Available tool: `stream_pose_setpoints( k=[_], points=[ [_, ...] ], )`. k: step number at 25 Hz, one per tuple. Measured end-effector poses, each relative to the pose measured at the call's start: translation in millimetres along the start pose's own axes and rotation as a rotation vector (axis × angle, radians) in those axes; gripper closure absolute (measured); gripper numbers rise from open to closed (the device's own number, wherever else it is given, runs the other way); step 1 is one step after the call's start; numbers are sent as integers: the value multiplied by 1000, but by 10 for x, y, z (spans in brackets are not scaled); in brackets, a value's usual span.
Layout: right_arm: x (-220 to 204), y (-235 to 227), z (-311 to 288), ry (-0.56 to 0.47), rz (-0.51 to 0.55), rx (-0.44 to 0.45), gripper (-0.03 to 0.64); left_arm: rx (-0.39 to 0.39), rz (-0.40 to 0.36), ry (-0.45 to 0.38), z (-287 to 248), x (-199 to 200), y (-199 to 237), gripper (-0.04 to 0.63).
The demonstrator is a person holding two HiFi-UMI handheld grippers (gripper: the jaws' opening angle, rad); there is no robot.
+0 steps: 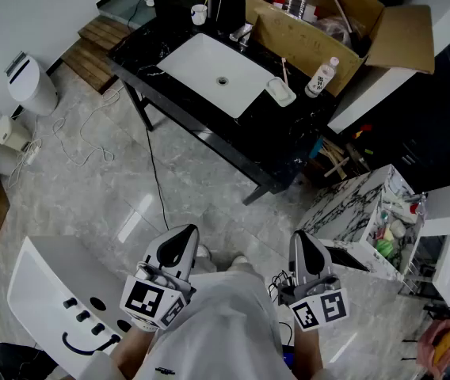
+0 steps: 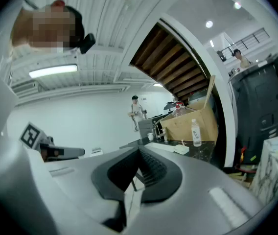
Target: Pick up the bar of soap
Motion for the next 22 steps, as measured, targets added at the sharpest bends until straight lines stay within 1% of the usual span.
stream_pose_setpoints(
  k=[4,9,11,14,15,17,20,22],
  points=[
    [-76,-141,306,85,116,-54,604,-2,-3,7,-57,-73,-324,595],
    [-66,-442,623,107,217,-76,604,-1,-21,27,-220,-203,-746,595],
    [-50,-548,716,88,256,-64,604,-2,-29,30,-296,-244,-929,595],
    [-23,-626,812,54,310,-5,604,-5,-41,42,-409,-328,-1193,595],
    [-17,-661,829,49,315,11,583,-8,-46,48,-454,-366,-1279,595],
    [8,-754,865,28,298,35,481,-16,-56,60,-545,-459,-1445,595],
    [29,-929,945,-5,258,65,476,-20,-64,77,-656,-601,-1632,595],
    [45,-1049,969,-21,233,66,476,-18,-66,87,-721,-667,-1708,595]
  ],
)
Point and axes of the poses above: the fingertips, and each gripper's own axes: z backward along the fingers, y to its left, x out of its top, the point moved 4 cm from there along z, backward along the fingers, and after that the axes turned 11 degrees about z, right-handed, at the moved point
